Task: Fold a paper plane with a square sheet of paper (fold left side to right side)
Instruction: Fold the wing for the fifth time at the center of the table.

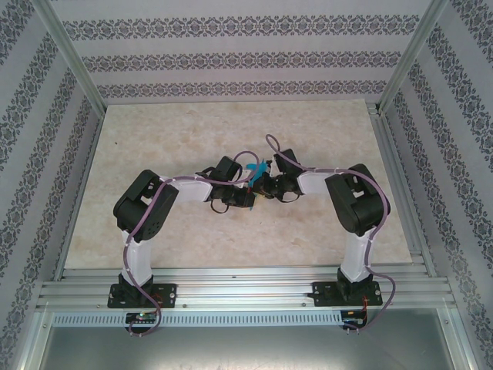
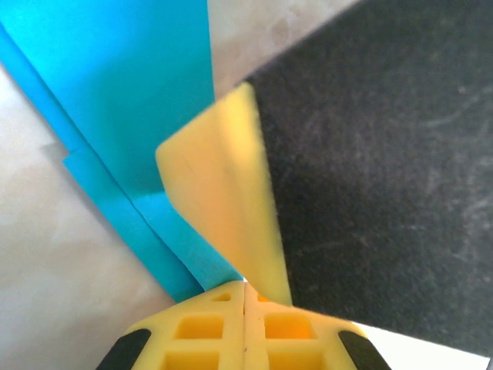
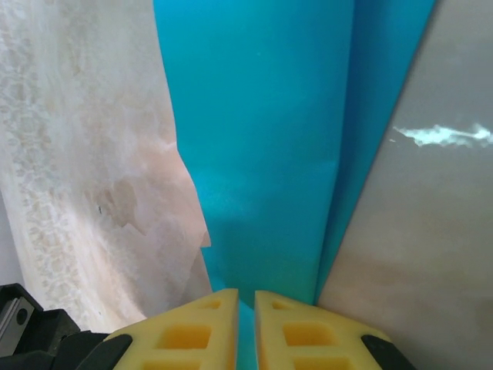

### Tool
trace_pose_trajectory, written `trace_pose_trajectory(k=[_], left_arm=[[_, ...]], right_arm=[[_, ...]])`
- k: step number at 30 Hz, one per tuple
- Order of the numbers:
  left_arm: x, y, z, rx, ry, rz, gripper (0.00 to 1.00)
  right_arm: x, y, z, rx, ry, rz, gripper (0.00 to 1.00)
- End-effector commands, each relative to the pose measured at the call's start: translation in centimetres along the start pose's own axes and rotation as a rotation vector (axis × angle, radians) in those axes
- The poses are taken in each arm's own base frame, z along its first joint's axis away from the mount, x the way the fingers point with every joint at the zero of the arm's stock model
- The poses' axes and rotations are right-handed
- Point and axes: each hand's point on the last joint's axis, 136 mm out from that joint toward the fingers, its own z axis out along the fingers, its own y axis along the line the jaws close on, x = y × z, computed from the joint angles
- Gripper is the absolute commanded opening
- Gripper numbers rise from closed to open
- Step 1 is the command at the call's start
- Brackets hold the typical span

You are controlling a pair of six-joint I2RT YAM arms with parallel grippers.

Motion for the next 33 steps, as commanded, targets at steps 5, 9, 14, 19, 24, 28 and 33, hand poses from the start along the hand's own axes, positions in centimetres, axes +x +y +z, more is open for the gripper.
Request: trace_pose_trajectory(k=[5, 9, 14, 19, 24, 28, 33], left_arm=[[8.4, 5.9, 1.1, -0.221, 0.221, -0.081, 0.02], [8.6, 5.9, 1.0, -0.221, 0.223, -0.079, 0.02], [8.8, 5.9, 0.9, -0.220, 0.222, -0.077, 0.02], [9.0, 6.0, 0.9, -0.220, 0.225, -0.078, 0.01], [9.1, 5.9, 0.8, -0.219, 0.222, -0.078, 0.02], [9.1, 5.9, 0.8, -0.221, 0.221, -0.079, 0.01], [9.1, 5.9, 0.7, -0.221, 0.220, -0.082, 0.01]], right_arm=[[-4.4, -3.0, 0.2, 0.172, -0.105, -0.060, 0.14], [-5.9, -3.0, -0.2, 0.164, -0.128, -0.064, 0.15], [-7.6, -2.9, -0.3, 0.163, -0.140, -0.073, 0.15], [-9.8, -3.5, -0.3, 0.162, -0.165, -0.061, 0.15], [-11.6, -4.4, -0.1, 0.195, -0.176, -0.064, 0.15], [-13.2, -4.5, 0.0, 0.195, -0.195, -0.067, 0.15], [-15.1, -3.5, -1.4, 0.177, -0.237, -0.081, 0.16]])
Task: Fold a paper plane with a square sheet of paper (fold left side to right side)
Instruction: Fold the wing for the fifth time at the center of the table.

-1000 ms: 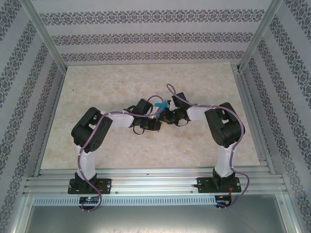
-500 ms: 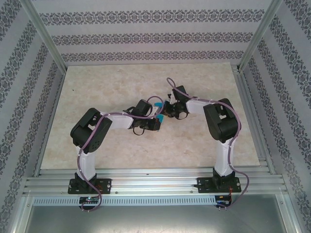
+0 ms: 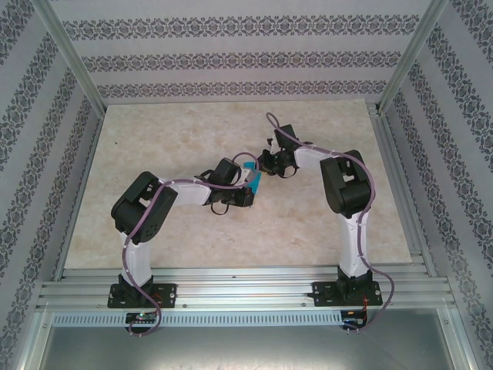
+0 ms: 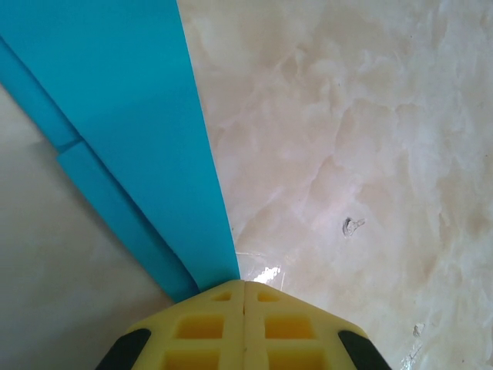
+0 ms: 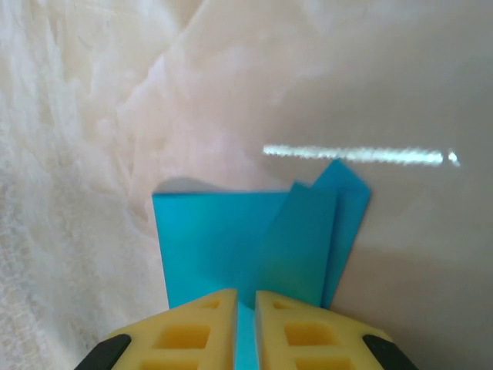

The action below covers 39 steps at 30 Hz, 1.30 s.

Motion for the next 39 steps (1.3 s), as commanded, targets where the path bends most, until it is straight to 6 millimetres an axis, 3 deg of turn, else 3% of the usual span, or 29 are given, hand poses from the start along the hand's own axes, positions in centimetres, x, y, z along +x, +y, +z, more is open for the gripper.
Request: trace_pose_trajectory(k=[1, 6, 9, 12, 16, 22, 27, 33, 39], left_arm=[[9.9, 4.8, 0.3, -0.179, 0.301, -0.114, 0.01], [9.8, 4.7, 0.3, -0.178, 0.296, -0.114, 0.01], [9.8, 4.7, 0.3, -0.180, 0.297, -0.115, 0.01], [9.7, 4.5, 0.3, -0.173, 0.291, -0.116, 0.01], [9.6, 4.3, 0.3, -0.169, 0.290, -0.111, 0.01], [9.3, 4.2, 0.3, -0.172, 0.287, -0.103, 0.01], [9.3, 4.1, 0.3, -0.170, 0.286, -0.098, 0.01], [9.6, 3.9, 0.1, -0.167, 0.293, -0.087, 0.02], [10.8, 3.6, -0.5, -0.163, 0.318, -0.081, 0.02]], right_arm=[[-5.7, -2.2, -2.1, 0.082, -0.188, -0.041, 0.16], [-7.0, -1.6, -4.8, 0.095, -0.237, -0.071, 0.19], [-6.8, -0.8, -6.2, 0.076, -0.247, -0.088, 0.19], [-5.3, 0.3, -7.6, 0.040, -0.254, -0.097, 0.21], [-1.6, 1.8, -8.3, -0.031, -0.235, -0.088, 0.21], [3.4, 4.7, -5.8, -0.135, -0.161, -0.080, 0.21], [4.3, 5.0, -2.7, -0.135, -0.117, -0.065, 0.21], [5.3, 2.0, 0.3, -0.018, -0.050, -0.023, 0.21], [6.3, -0.8, 1.2, 0.087, -0.001, 0.016, 0.21]])
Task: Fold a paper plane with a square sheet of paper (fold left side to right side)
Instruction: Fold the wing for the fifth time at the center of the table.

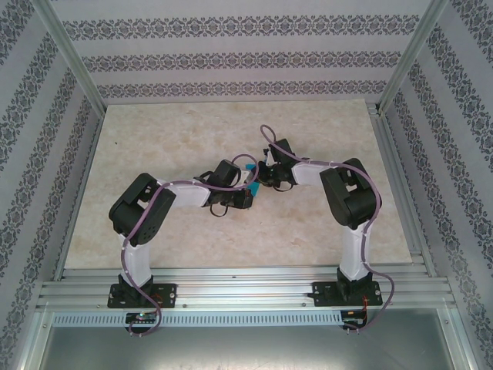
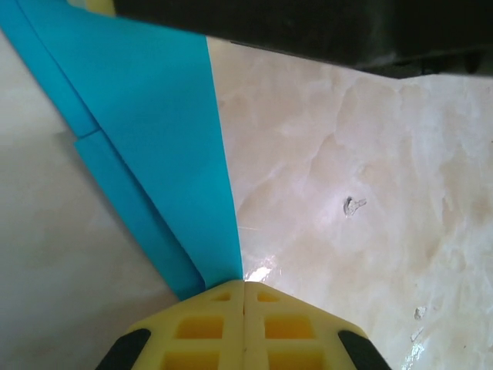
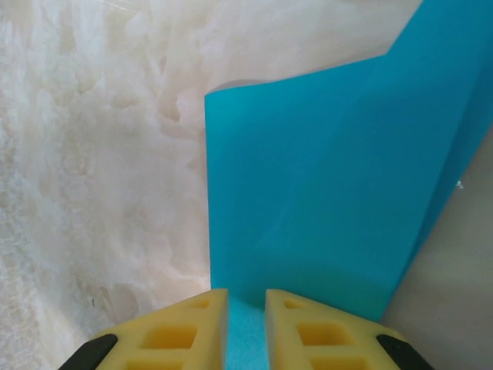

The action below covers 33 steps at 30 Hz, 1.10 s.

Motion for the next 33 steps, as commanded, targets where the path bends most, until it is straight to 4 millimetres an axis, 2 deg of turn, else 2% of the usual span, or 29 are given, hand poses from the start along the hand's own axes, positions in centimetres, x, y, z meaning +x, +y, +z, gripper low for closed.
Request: trace_pose_trajectory(k=[1, 11, 21, 24, 27, 33], left_arm=[[10.4, 3.6, 0.1, -0.143, 0.313, -0.084, 0.02], [13.6, 3.2, -1.2, -0.156, 0.374, -0.082, 0.02], [15.0, 2.6, -2.9, -0.142, 0.356, -0.115, 0.02], [14.9, 1.9, -3.4, -0.114, 0.342, -0.119, 0.02], [12.7, 0.6, -4.3, -0.078, 0.280, -0.110, 0.02], [5.0, -2.5, -6.0, 0.058, 0.106, -0.092, 0.02]], right_arm=[[1.1, -3.1, 1.0, 0.114, 0.034, 0.037, 0.20], [1.1, -3.7, 1.2, 0.133, 0.052, 0.037, 0.20], [1.0, -3.7, 1.1, 0.139, 0.053, 0.035, 0.20], [1.0, -3.6, 1.1, 0.136, 0.054, 0.033, 0.20], [1.1, -3.5, 1.2, 0.123, 0.055, 0.032, 0.20], [1.2, -3.1, 1.2, 0.107, 0.053, 0.031, 0.20]])
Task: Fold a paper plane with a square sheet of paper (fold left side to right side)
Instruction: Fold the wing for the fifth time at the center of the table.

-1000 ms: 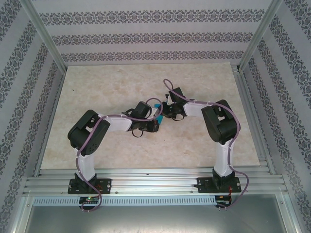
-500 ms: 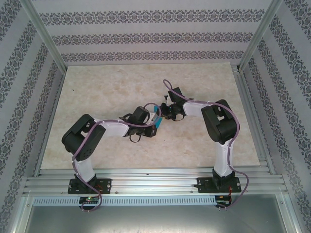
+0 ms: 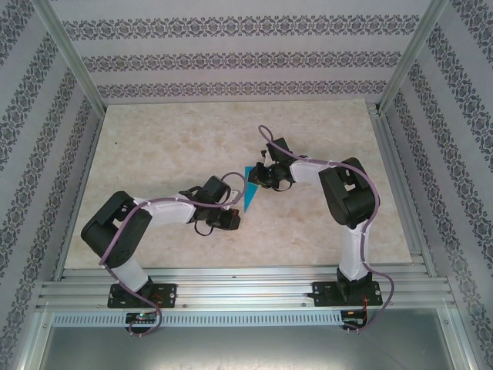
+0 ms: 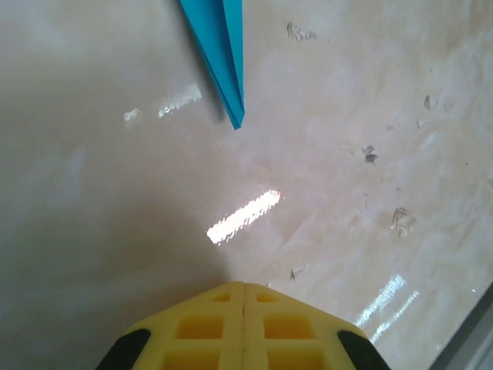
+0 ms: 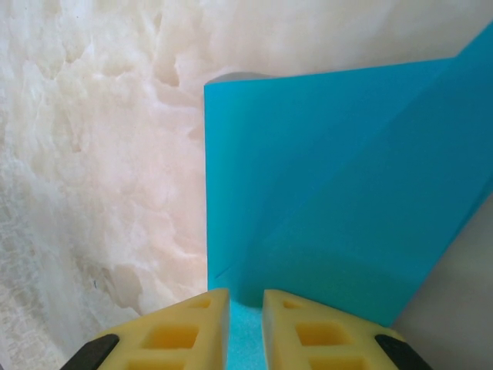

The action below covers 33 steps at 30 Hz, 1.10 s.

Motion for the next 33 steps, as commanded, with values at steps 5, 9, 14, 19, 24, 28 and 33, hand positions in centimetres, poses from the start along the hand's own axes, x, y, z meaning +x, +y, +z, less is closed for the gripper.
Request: trace_pose_trajectory(k=[5, 9, 14, 19, 24, 28, 33], left_arm=[[-6.8, -3.9, -0.6, 0.139, -0.073, 0.018, 0.01], [-8.9, -3.9, 0.6, 0.135, -0.101, 0.023, 0.01], [-8.8, -1.0, 2.4, 0.026, -0.096, -0.014, 0.01], [-7.3, 1.7, 3.4, -0.059, -0.079, -0.050, 0.00], [-5.7, 2.6, 4.4, -0.052, -0.052, -0.078, 0.00], [-5.1, 2.6, 4.9, -0.027, -0.044, -0.091, 0.00], [-4.8, 2.7, 5.0, -0.025, -0.041, -0.091, 0.00]], right_arm=[[0.2, -2.9, 1.0, 0.088, -0.013, 0.016, 0.20], [0.2, -2.7, 0.9, 0.077, -0.012, 0.022, 0.20], [-0.2, -1.8, 0.6, 0.038, -0.024, 0.031, 0.20], [-1.2, -0.4, -1.0, -0.003, -0.058, 0.026, 0.20], [-2.2, 0.8, -3.7, -0.043, -0.104, 0.016, 0.20], [-1.0, 1.0, -4.8, -0.054, -0.089, 0.018, 0.19], [0.9, 1.8, -3.6, -0.107, -0.060, 0.040, 0.17]])
